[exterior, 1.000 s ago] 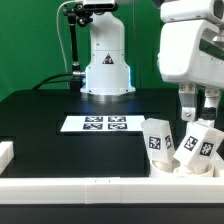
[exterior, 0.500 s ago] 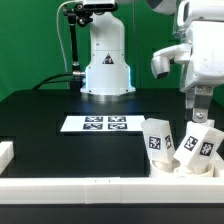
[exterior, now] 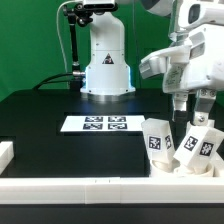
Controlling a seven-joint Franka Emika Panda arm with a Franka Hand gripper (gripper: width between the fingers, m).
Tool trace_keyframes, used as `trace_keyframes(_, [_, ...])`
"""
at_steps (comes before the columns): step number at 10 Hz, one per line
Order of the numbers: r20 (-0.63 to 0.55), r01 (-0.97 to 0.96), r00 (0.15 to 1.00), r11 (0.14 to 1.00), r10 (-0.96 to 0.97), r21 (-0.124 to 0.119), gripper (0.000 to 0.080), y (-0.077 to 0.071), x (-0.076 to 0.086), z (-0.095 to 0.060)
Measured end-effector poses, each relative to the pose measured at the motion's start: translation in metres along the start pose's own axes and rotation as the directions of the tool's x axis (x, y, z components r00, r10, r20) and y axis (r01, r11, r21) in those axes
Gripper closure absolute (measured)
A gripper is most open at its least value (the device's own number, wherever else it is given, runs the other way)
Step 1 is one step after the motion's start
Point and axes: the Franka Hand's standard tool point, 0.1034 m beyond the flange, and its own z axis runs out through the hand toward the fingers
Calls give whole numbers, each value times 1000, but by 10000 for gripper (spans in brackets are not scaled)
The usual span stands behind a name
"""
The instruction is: Assemble stool
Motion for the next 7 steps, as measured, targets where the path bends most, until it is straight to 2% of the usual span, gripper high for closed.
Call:
trace_keyframes(1, [3, 10, 1000, 1000, -10, 5, 151, -2, 2, 2])
trace_keyframes(3, [23, 80, 996, 996, -81, 44, 151, -10, 17, 11])
trace_keyframes(5, [40, 96, 994, 991, -100, 88, 151, -12, 25, 19])
trace_keyframes(7, [57, 89, 994, 990, -96, 113, 151, -11, 28, 23])
